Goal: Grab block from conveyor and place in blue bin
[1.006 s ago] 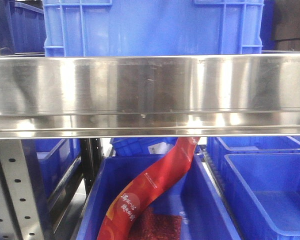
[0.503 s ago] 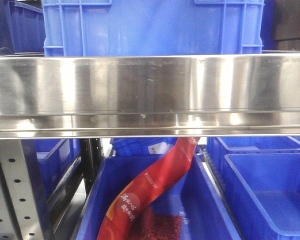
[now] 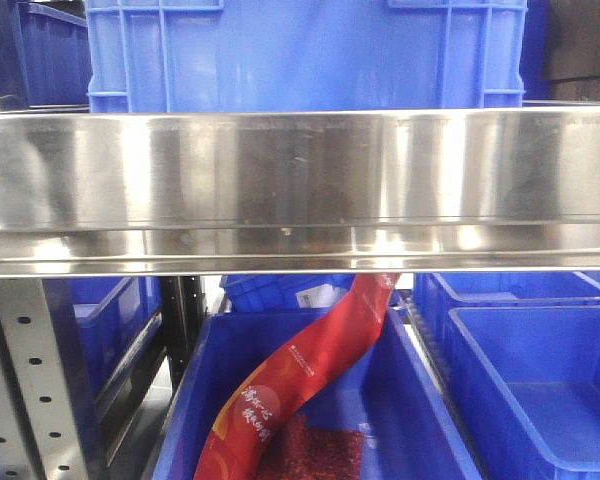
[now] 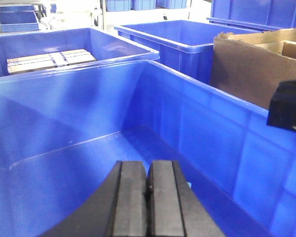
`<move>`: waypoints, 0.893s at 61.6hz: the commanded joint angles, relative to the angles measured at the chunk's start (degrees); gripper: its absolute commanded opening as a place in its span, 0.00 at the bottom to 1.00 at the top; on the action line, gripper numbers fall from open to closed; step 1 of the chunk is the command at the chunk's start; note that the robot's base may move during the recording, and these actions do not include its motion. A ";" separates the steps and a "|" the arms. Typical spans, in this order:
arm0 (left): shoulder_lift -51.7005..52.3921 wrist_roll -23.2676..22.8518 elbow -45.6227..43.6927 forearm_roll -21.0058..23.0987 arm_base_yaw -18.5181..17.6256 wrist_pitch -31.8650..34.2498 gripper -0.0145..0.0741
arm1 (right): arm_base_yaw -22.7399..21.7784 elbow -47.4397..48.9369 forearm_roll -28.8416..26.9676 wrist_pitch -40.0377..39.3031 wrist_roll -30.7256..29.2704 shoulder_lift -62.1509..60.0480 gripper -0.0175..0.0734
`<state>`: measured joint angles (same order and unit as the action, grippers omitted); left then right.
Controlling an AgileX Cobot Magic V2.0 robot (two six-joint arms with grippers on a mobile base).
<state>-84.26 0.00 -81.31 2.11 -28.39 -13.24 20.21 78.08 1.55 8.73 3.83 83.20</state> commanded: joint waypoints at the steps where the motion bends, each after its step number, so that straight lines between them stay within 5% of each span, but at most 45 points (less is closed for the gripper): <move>1: 4.56 0.00 0.73 0.19 -0.31 0.63 0.04 | -1.61 0.26 -0.31 0.87 -0.32 -3.70 0.01; 20: 22.13 0.00 20.90 0.19 1.21 8.57 0.04 | -5.78 -16.85 -0.31 -3.41 -0.32 -21.02 0.01; 33: 35.88 0.00 39.85 2.86 4.32 9.85 0.04 | -5.78 -36.55 -0.31 -11.35 -0.32 -34.78 0.01; 55: 59.38 0.00 60.96 4.20 9.76 9.60 0.04 | -5.78 -58.12 -0.31 -10.36 -0.32 -55.77 0.01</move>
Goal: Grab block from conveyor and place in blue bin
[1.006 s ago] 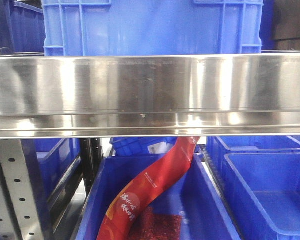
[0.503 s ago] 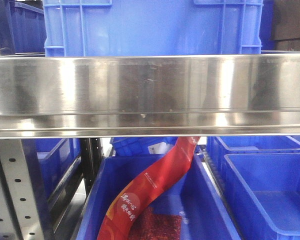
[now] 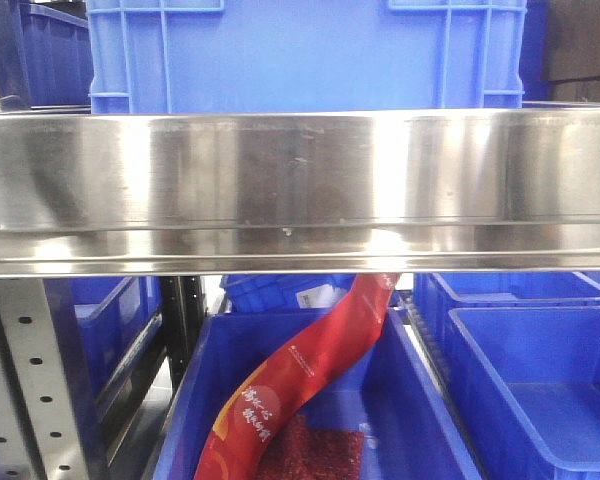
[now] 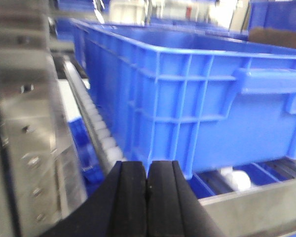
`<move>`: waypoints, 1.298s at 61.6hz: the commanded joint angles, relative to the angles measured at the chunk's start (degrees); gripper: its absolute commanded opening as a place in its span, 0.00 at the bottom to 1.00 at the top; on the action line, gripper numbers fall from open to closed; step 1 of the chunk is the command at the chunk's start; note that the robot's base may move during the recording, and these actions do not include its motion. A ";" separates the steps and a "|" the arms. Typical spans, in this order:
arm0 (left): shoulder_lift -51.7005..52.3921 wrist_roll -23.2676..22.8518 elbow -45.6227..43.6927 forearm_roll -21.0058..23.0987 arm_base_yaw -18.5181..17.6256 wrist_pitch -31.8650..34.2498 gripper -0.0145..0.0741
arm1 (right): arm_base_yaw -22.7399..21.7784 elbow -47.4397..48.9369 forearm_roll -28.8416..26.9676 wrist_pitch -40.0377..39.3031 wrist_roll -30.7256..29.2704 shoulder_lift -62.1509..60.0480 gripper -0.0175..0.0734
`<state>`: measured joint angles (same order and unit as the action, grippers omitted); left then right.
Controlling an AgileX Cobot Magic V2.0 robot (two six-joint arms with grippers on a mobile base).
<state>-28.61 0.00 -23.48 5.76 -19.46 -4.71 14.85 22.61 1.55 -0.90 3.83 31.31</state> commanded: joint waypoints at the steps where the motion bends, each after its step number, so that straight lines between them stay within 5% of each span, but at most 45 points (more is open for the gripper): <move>1: 4.67 0.00 4.00 0.56 1.04 1.06 0.04 | -0.42 -3.02 -0.31 -0.68 -0.32 -4.46 0.01; 21: 14.15 0.00 9.06 0.56 1.95 1.33 0.04 | -0.42 -4.51 -0.31 0.90 -0.32 -11.02 0.01; 58: 15.00 0.00 9.06 0.56 1.95 1.47 0.04 | -0.52 -4.65 -0.31 0.40 -0.32 -11.53 0.01; 80: 15.00 0.00 9.06 0.56 1.95 1.47 0.04 | -14.16 -17.21 -0.31 1.64 -0.32 -27.69 0.01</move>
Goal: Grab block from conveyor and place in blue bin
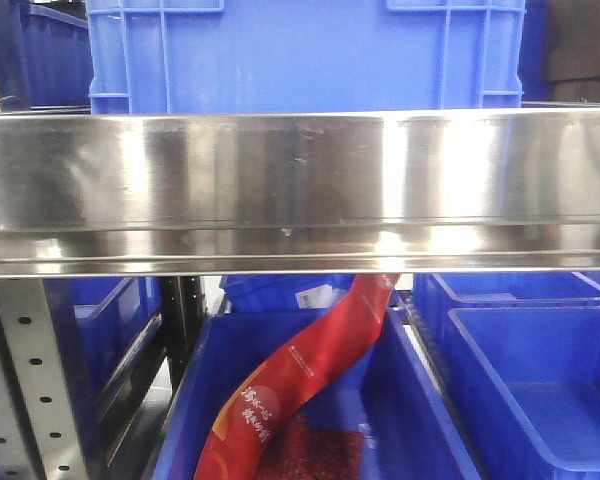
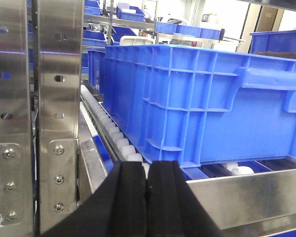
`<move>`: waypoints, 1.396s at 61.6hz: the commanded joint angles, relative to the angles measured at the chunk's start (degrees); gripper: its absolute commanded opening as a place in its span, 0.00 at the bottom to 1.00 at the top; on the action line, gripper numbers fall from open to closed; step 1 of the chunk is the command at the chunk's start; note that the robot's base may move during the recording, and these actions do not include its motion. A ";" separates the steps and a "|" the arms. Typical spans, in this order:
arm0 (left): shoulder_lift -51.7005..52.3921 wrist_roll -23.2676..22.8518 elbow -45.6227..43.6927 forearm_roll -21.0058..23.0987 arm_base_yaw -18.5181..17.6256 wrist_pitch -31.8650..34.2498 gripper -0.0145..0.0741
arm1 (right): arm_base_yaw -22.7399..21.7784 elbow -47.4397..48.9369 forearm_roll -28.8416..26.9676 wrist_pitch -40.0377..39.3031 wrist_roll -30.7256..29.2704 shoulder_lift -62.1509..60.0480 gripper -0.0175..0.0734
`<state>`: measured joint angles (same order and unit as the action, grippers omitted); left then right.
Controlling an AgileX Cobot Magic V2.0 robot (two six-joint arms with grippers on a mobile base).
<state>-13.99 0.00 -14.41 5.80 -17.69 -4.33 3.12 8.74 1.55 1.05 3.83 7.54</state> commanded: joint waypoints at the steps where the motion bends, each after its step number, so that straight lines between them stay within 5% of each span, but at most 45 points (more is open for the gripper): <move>1: 0.38 0.00 -0.01 0.52 0.18 1.09 0.04 | -2.93 -4.01 -0.31 -0.31 -0.32 -5.14 0.01; 86: 0.52 0.00 -0.01 0.52 0.18 1.09 0.04 | -4.37 -8.74 -0.31 -0.29 -0.32 -7.54 0.01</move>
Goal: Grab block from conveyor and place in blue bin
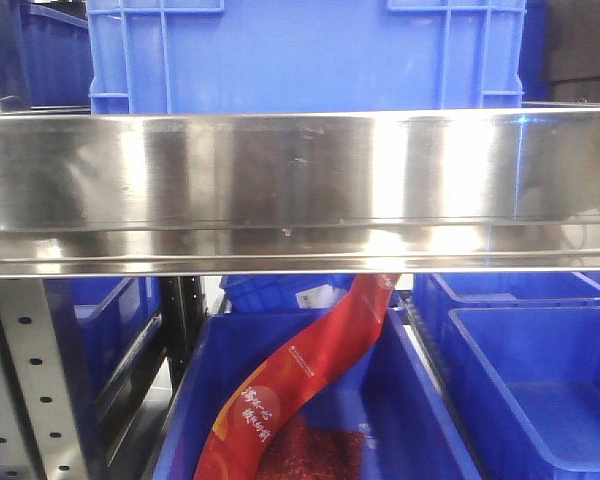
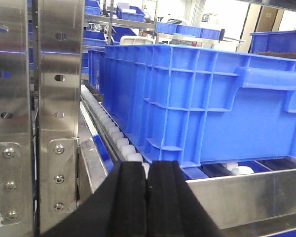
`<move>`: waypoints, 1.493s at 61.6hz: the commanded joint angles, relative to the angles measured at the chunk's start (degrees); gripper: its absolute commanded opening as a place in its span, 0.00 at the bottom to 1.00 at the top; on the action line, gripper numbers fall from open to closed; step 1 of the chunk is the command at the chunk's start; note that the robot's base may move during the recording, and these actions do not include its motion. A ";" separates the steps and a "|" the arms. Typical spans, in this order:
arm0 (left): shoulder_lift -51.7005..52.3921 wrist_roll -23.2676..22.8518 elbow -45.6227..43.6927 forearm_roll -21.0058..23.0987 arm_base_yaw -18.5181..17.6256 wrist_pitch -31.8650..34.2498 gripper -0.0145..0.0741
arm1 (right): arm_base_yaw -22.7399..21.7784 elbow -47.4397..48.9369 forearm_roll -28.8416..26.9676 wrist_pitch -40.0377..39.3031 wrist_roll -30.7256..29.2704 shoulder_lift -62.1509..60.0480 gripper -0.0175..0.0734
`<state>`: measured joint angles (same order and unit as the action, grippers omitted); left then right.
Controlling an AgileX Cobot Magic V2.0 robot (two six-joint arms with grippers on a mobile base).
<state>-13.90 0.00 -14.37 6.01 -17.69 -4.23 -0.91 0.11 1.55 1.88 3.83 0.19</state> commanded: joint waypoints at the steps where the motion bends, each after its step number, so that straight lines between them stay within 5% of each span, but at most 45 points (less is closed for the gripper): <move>1: 0.43 0.00 -0.05 0.31 0.18 0.99 0.04 | -0.33 -0.11 -0.31 -1.13 -0.32 -0.19 0.01; 12: 2.20 0.00 0.07 -2.55 2.36 0.91 0.04 | -0.33 -0.11 -0.31 -1.13 -0.32 -0.19 0.01; 24: 7.09 -2.15 5.32 -7.17 14.31 1.08 0.04 | -0.33 -0.11 -0.31 -1.13 -0.32 -0.19 0.01; 32: 11.23 -3.63 9.45 -8.71 18.07 2.00 0.04 | -0.33 -0.11 -0.31 -1.13 -0.32 -0.19 0.01; 92: 13.90 -3.63 14.37 -8.98 18.65 5.28 0.04 | -0.33 -0.11 -0.31 -1.13 -0.32 -0.19 0.01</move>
<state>-0.35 -3.32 -0.02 -2.63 0.64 0.00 -0.91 0.00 1.55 1.77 3.83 0.19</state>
